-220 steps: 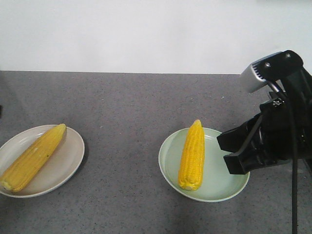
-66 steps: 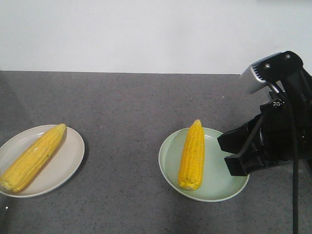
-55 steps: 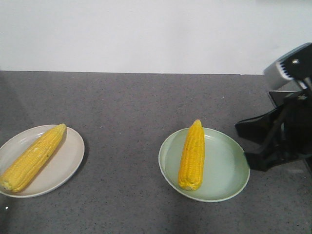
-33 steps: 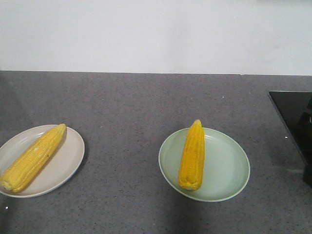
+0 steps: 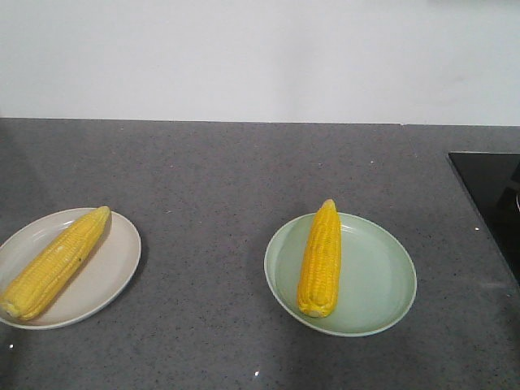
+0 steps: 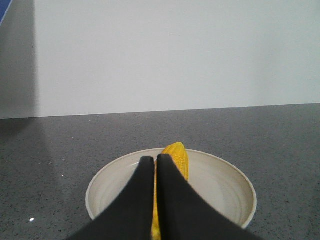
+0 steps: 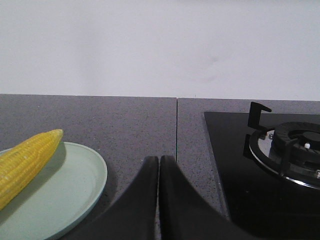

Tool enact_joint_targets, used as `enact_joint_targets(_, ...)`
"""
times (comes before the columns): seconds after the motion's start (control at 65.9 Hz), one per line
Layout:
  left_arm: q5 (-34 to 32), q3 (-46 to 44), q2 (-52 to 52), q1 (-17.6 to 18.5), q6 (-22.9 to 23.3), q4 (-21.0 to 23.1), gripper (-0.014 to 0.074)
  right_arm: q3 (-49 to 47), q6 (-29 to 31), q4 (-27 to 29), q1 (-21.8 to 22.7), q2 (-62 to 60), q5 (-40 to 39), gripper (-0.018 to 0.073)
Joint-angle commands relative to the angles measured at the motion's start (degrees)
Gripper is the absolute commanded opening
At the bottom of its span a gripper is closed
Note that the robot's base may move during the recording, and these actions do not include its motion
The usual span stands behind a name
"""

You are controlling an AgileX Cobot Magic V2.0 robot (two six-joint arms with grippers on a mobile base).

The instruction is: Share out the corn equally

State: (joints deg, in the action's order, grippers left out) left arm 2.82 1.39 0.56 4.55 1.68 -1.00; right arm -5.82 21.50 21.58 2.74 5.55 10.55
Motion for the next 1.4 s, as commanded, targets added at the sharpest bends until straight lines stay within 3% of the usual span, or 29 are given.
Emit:
enact_joint_targets(0.0,-4.6,-1.0,1.0,0.0,0.5,0.0,-0.0008,1.4,0.6,0.2,0.3,-2.3,-5.3,-0.0006)
enact_joint_targets(0.212,-4.6,-1.0,1.0,0.0,0.5,0.0,-0.0008,8.1,0.6,0.3,0.3,-6.8,-9.0,-0.0006)
enact_joint_targets(0.44,-4.6,-1.0,1.0,0.0,0.5,0.0,-0.0008,7.9,1.4,-0.2,-0.9,-6.9,-7.8,-0.0006)
enact_joint_targets(0.667,-4.6,-1.0,1.0,0.0,0.5,0.0,-0.0008,7.9,3.6,-0.2,-5.1,-6.8,-8.0,-0.0006)
enact_joint_targets(1.137,-4.6,-1.0,1.0,0.0,0.5,0.0,-0.0008,7.9,3.5,-0.4,-5.0,-6.7,-9.8,-0.0006)
enact_joint_targets(1.198,-4.6,-1.0,1.0,0.0,0.5,0.0,-0.0008,7.9,-0.5,-6.4,-5.0,-6.7,-11.1,-0.0005)
enact_joint_targets(1.304,-4.6,-1.0,1.0,0.0,0.5,0.0,-0.0008,7.9,-14.3,-19.8,-5.0,-6.7,-14.5,-0.0005)
enact_joint_targets(1.38,-4.6,-1.0,1.0,0.0,0.5,0.0,-0.0008,7.9,-20.8,-24.8,-5.0,-6.7,-16.0,-0.0005)
